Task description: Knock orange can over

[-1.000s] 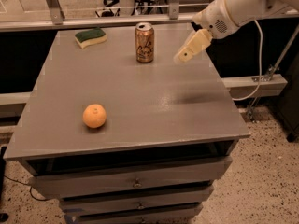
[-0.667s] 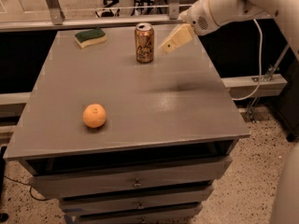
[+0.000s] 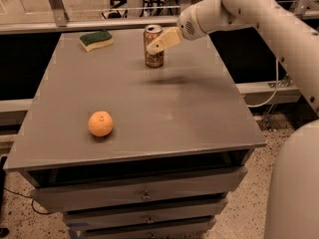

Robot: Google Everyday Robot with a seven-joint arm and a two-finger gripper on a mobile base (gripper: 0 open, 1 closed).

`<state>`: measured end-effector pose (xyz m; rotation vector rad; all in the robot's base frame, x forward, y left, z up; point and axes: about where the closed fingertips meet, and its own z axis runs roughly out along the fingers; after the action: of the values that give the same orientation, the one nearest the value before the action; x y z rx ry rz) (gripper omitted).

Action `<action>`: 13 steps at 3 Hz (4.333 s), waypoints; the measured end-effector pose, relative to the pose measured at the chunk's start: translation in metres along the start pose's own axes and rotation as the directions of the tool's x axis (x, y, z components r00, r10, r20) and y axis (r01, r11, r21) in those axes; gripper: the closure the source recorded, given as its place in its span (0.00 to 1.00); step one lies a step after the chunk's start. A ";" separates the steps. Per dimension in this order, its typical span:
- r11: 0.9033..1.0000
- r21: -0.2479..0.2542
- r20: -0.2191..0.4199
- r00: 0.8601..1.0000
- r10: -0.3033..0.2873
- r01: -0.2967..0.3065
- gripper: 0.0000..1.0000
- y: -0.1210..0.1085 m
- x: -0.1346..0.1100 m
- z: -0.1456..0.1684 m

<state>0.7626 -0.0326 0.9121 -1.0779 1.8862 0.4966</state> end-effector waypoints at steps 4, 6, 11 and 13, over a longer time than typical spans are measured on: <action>0.983 -0.168 0.079 0.993 0.088 -0.074 0.64 0.025 0.006 0.036; 0.971 -0.235 0.092 0.996 -0.016 0.037 1.00 0.031 -0.013 -0.017; 0.785 -0.461 -0.350 0.728 -0.589 0.413 0.92 0.034 0.088 -0.096; 0.610 -0.611 -0.282 0.582 -0.763 0.504 0.51 0.089 0.104 -0.081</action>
Offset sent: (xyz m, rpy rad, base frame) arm 0.0153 0.0318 -0.0404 0.1081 0.1202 0.0345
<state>0.6238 -0.0905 0.8607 -2.3443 1.6153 0.2150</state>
